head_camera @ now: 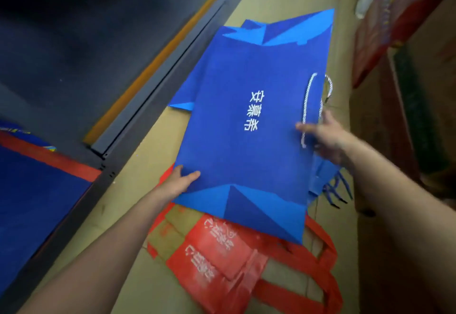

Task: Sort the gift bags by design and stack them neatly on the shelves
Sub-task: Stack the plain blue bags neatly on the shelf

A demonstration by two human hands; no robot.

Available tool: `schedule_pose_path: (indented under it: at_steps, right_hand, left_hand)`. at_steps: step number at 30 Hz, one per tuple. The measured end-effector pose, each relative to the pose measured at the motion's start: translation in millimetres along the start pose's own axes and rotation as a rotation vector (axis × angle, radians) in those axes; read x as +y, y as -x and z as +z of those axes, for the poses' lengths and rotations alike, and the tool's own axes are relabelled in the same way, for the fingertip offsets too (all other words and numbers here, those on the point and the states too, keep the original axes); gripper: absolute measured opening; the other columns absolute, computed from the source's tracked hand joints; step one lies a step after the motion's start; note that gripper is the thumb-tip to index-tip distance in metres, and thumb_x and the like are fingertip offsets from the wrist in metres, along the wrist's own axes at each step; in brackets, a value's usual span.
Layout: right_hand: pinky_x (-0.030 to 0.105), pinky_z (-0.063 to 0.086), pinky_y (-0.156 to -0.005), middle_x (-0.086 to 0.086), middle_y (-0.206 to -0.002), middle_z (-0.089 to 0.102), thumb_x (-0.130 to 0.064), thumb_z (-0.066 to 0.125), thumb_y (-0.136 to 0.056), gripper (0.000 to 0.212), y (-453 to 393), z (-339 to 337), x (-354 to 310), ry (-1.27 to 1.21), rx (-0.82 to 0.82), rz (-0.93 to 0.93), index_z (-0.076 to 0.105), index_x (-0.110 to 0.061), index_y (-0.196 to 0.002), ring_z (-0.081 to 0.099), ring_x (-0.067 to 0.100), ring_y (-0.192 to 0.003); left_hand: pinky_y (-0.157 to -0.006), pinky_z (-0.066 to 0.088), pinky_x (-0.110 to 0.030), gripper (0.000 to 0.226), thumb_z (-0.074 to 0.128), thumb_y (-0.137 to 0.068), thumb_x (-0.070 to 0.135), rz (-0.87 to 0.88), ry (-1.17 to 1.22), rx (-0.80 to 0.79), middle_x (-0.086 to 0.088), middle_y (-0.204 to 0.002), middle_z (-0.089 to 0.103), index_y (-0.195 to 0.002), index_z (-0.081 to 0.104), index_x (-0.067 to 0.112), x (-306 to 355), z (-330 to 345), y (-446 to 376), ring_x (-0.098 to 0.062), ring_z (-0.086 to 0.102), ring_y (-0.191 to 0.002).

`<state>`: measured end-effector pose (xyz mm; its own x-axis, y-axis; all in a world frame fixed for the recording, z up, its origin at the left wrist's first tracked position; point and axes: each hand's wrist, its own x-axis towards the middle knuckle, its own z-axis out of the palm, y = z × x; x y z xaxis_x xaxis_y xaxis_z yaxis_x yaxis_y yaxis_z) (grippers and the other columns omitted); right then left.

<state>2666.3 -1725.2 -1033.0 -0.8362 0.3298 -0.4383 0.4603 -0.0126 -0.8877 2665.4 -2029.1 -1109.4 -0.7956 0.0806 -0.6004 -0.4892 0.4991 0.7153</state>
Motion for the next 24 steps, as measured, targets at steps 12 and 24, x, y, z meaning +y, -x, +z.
schedule_pose_path:
  at_steps: [12, 24]
  right_hand:
    - [0.038, 0.041, -0.102, 0.007, -0.127, 0.056, -0.002, 0.050, -0.082, 0.051, -173.7, 62.7, -65.3, 0.376, 0.322, -0.215, 0.043, -0.009, -0.132, 0.053, 0.028, -0.116]
    - [0.038, 0.047, -0.094, 0.008, -0.124, 0.055, -0.008, 0.068, -0.076, 0.054, -192.9, 114.0, 4.1, 0.147, 0.275, 0.080, 0.043, -0.013, -0.123, 0.056, 0.028, -0.108]
  left_hand:
    - [-0.116, 0.015, -0.040, 0.108, 0.071, -0.074, 0.052, 0.190, -0.903, -0.145, -0.010, -0.157, -0.008, -0.149, -0.005, 0.033, 69.3, -45.6, -142.3, -0.033, 0.003, -0.144]
    - [-0.112, 0.018, -0.054, 0.099, 0.071, -0.073, 0.052, 0.200, -0.957, 0.043, -0.011, -0.157, 0.000, -0.147, 0.007, 0.042, 68.5, -57.8, -224.8, -0.038, 0.008, -0.143]
